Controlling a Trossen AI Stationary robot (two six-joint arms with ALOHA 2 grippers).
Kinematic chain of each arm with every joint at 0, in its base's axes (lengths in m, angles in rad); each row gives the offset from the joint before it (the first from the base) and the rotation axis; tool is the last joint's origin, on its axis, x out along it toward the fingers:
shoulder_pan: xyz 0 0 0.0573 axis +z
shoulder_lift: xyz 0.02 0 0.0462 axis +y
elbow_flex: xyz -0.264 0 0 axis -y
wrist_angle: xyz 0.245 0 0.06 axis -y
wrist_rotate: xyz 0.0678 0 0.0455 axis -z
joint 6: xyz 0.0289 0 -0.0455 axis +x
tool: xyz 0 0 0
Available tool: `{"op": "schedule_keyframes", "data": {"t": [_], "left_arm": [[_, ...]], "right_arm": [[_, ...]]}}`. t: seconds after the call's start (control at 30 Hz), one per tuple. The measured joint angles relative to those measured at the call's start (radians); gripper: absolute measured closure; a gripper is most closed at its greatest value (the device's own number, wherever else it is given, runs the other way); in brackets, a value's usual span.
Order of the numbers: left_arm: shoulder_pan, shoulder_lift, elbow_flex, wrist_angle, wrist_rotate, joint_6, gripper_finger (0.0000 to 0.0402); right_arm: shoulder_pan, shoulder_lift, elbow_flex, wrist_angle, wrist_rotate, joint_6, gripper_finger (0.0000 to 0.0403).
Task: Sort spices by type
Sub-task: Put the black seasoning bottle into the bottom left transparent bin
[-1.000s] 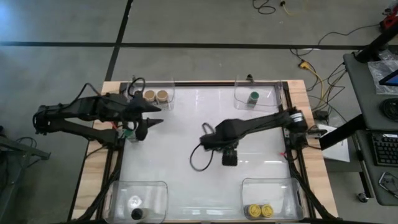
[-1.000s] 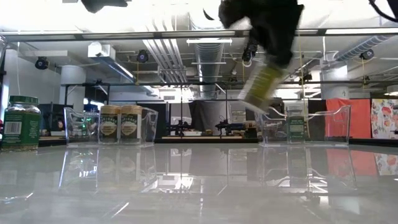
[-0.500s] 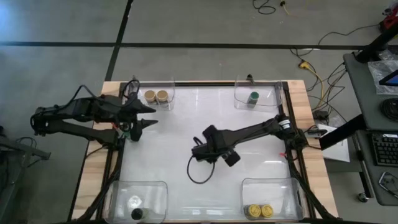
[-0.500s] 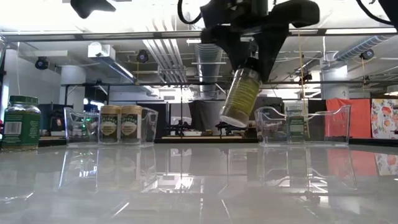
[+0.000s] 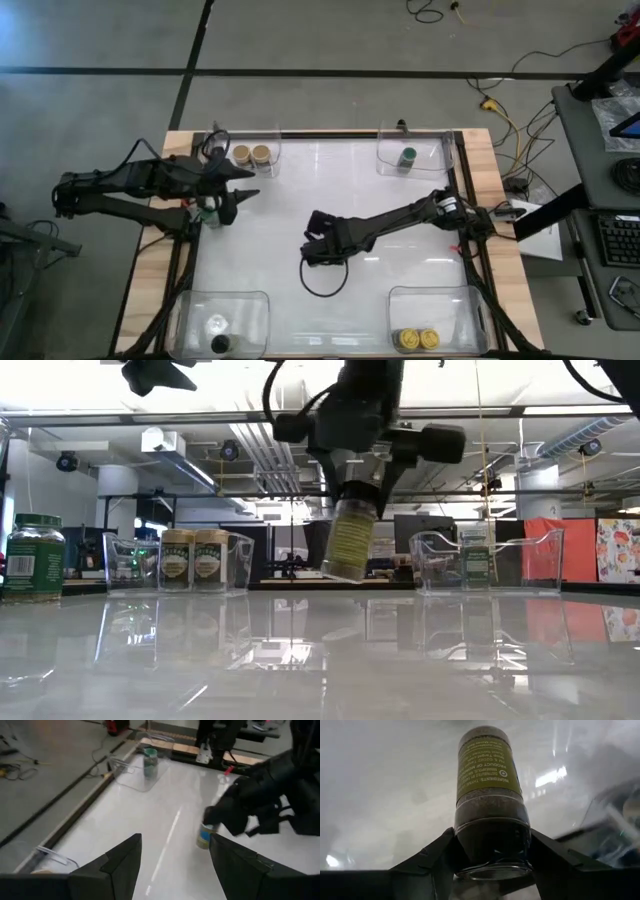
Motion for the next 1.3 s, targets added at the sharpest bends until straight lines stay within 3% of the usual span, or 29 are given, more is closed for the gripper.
{"op": "schedule_keyframes", "data": {"t": [0.37,0.5,0.9,1.3], "left_arm": [[0.000,-0.001,0.000,0.052,-0.048,0.035,0.0185],[0.000,0.003,0.000,0.064,-0.047,0.035,0.0185],[0.000,0.010,0.000,0.088,-0.047,0.051,0.0185],[0.000,0.008,0.000,0.088,-0.047,0.090,0.0185]], "right_arm": [[-0.030,0.007,-0.028,0.029,-0.021,-0.132,0.0197],[-0.032,0.007,-0.045,0.029,-0.081,-0.132,0.0184],[-0.048,0.001,-0.075,0.080,-0.080,-0.069,0.0176],[-0.051,-0.010,-0.063,0.091,-0.082,-0.016,0.0097]]}}
